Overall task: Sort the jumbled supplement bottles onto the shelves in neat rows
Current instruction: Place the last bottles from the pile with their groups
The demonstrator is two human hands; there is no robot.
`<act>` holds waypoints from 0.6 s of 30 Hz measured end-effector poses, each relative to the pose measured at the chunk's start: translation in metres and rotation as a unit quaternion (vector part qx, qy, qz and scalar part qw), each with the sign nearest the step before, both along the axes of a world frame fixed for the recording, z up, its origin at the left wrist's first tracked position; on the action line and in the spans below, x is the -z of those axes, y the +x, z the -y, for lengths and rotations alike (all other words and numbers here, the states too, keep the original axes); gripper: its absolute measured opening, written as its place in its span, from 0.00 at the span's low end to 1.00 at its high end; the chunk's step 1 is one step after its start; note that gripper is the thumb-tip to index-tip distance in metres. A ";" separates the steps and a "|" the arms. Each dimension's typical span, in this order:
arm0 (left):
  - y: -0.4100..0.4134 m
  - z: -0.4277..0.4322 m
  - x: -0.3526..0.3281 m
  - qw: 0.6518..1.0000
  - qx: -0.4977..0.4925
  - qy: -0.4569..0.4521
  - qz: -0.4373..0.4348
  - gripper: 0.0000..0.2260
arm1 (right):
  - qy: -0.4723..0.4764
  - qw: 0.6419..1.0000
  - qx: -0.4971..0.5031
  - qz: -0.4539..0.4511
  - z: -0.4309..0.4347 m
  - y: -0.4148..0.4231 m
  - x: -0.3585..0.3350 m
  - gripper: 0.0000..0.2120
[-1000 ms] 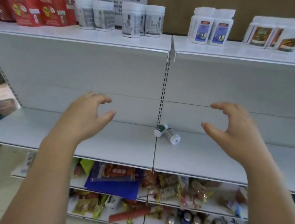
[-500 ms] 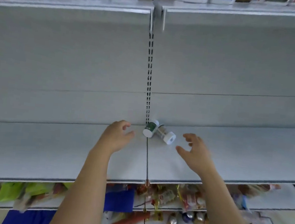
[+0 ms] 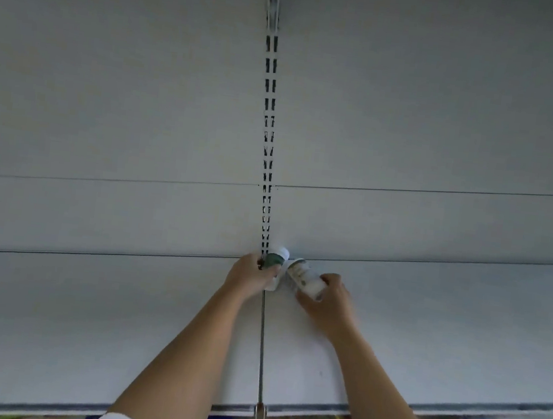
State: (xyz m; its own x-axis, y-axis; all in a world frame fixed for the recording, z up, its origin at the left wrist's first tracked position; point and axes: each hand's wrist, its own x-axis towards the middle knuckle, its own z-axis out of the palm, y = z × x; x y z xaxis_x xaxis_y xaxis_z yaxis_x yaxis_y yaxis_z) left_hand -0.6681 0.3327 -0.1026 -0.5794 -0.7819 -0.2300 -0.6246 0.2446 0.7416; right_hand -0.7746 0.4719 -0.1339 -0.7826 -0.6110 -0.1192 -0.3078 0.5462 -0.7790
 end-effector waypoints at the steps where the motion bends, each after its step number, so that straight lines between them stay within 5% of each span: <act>1: 0.003 -0.001 -0.001 1.000 -0.006 0.023 -0.004 0.17 | -0.036 0.999 0.019 0.031 -0.003 0.002 -0.003 0.23; 5: 0.032 -0.017 -0.018 0.971 -0.055 0.200 -0.116 0.19 | -0.166 0.980 0.056 0.093 -0.026 0.009 -0.033 0.20; 10: 0.082 -0.063 -0.072 0.863 -0.119 0.383 -0.306 0.04 | -0.342 0.906 0.019 0.248 -0.063 0.039 -0.097 0.22; 16: 0.141 -0.135 -0.153 0.768 -0.081 0.422 -0.474 0.09 | -0.463 0.752 0.023 0.469 -0.109 0.098 -0.198 0.11; 18: 0.162 -0.157 -0.177 0.766 -0.063 0.399 -0.500 0.12 | -0.460 0.735 -0.010 0.499 -0.126 0.117 -0.230 0.14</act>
